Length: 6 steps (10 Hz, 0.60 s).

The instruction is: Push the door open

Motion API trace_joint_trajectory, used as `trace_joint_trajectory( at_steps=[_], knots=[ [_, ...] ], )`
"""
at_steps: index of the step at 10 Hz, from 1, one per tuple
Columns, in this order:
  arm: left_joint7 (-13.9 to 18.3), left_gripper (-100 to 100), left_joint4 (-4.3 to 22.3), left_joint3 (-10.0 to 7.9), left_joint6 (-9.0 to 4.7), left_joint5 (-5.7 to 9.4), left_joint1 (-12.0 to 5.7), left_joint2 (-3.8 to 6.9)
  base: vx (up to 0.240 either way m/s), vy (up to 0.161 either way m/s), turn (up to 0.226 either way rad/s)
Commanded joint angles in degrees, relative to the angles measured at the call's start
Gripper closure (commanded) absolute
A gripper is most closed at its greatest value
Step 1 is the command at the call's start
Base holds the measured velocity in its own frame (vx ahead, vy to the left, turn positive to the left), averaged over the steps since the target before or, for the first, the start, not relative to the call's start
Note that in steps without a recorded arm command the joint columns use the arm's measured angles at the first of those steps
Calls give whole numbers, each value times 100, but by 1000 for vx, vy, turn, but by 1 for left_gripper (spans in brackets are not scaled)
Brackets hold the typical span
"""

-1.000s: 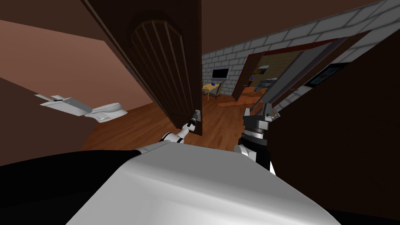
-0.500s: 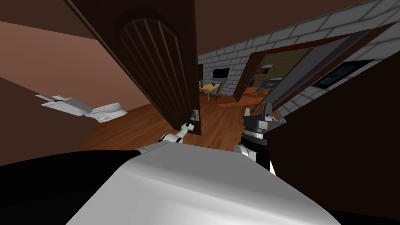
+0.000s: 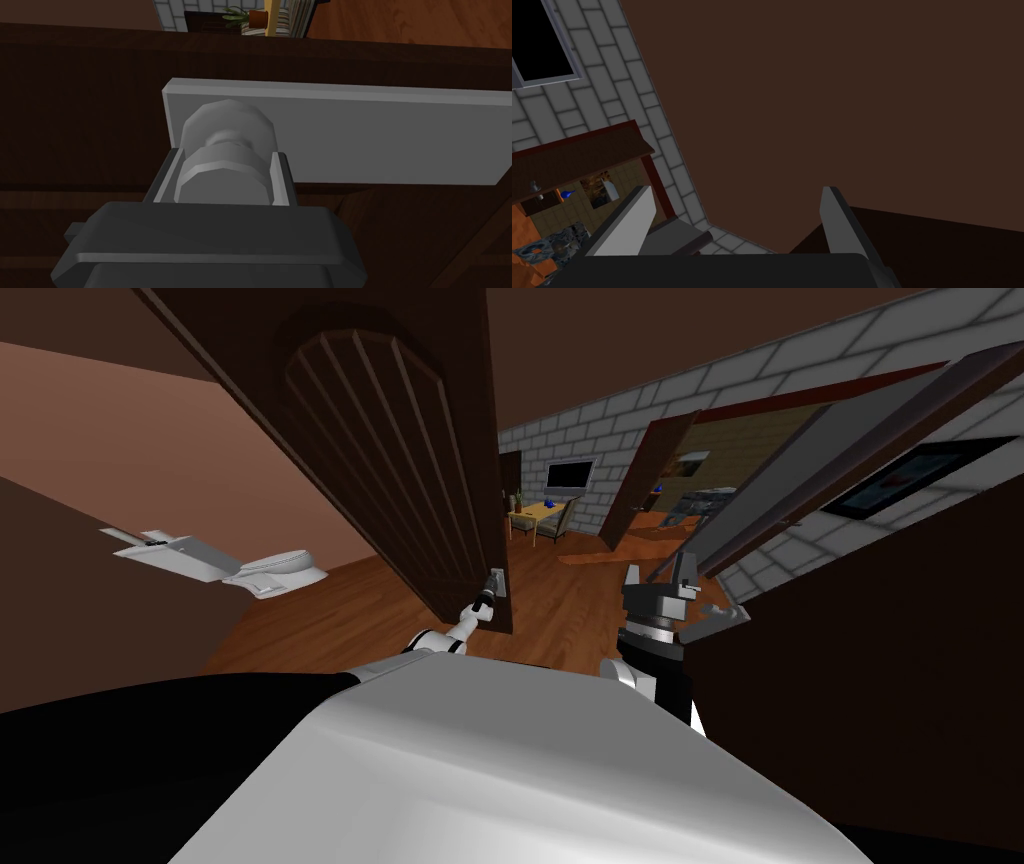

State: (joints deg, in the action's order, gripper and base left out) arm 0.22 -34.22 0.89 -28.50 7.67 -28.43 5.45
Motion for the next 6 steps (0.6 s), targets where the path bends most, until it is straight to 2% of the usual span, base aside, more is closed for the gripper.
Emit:
trace_joint_trajectory(
  at_steps=[1,4,5,6],
  knots=[
    [-46,100,137,-165,-50,54,-96,109,154,-142,99],
    [-117,100,156,-370,-49,119,-88,180,149,-143,67],
    [-117,100,156,-370,-49,119,-88,180,104,-65,25],
    [-158,100,168,-488,-48,156,-83,220,135,-87,30]
  ],
)
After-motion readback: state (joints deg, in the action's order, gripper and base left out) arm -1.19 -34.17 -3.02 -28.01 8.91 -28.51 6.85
